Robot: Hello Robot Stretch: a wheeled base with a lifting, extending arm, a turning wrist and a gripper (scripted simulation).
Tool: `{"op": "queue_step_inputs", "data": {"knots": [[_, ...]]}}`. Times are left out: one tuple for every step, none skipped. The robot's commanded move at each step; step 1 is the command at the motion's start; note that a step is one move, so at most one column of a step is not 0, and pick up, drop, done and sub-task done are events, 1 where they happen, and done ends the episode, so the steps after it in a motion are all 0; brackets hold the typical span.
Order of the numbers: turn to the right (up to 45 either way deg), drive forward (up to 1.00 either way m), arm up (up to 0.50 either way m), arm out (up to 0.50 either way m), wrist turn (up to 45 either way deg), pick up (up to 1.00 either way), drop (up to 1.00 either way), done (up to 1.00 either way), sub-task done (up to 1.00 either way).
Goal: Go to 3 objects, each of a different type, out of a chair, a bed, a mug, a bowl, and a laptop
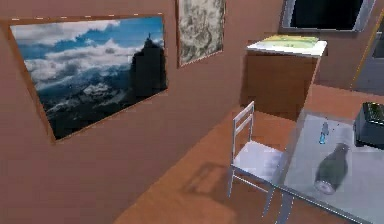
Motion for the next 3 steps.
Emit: {"op": "queue_step_inputs", "data": {"knots": [[0.0,0.55,0.00,0.00,0.0,0.00,0.00,0.00,0.00],[45.0,0.00,0.00,0.00,0.0,0.00,0.00,0.00,0.00],[45.0,0.00,0.00,0.00,0.0,0.00,0.00,0.00,0.00]]}}
